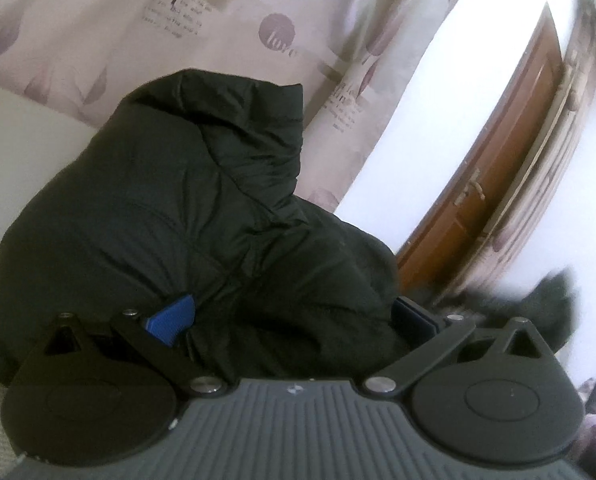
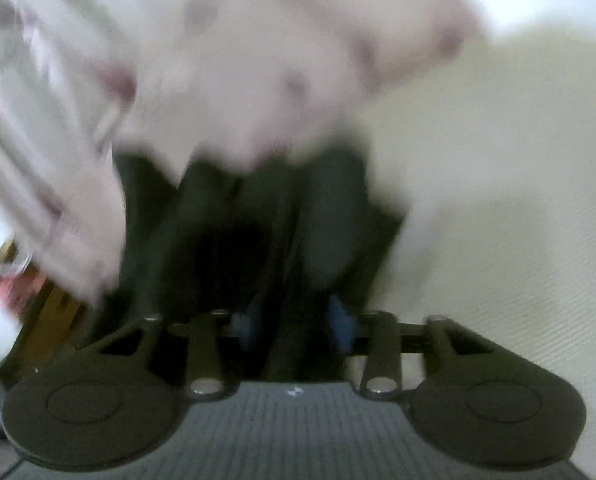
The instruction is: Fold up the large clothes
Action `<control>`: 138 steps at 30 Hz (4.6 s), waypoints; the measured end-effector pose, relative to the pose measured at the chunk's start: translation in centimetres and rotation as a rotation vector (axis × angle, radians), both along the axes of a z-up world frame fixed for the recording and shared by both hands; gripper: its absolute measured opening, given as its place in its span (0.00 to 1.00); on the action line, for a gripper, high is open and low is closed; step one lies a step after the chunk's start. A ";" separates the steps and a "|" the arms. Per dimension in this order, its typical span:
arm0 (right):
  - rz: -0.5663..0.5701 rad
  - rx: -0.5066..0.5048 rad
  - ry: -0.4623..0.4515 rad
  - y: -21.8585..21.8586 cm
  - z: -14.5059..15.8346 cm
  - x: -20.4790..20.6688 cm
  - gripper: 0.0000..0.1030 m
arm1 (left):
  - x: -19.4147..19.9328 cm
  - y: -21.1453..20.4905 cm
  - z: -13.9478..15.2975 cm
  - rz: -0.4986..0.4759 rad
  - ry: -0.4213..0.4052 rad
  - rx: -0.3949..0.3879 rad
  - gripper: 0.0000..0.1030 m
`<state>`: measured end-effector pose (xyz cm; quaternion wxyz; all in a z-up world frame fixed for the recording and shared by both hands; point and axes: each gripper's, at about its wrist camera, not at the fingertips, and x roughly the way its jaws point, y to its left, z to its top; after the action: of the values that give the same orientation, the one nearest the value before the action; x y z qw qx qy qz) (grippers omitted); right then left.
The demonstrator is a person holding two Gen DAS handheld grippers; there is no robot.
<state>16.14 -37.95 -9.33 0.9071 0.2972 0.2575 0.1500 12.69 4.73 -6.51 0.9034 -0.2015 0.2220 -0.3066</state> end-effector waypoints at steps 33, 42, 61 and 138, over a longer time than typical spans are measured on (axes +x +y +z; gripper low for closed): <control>0.072 0.016 -0.192 1.8 -2.0 1.3 0.11 | -0.2 -2.9 2.3 0.050 0.082 -0.022 1.00; -0.053 0.173 -0.194 -2.0 1.0 -2.7 0.72 | -0.3 -4.5 -0.2 0.045 0.074 0.023 1.00; 0.008 0.213 0.021 -0.1 0.5 2.4 0.14 | -0.8 -4.5 -0.3 0.062 0.041 0.020 1.00; -0.003 -0.059 0.006 5.1 0.9 4.4 0.49 | -0.9 -7.6 -1.1 -0.014 0.063 0.026 1.00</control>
<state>20.52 -32.89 -8.46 0.9149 0.2712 0.2643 0.1400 11.75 -2.82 -7.63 0.8964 -0.1976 0.2555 -0.3035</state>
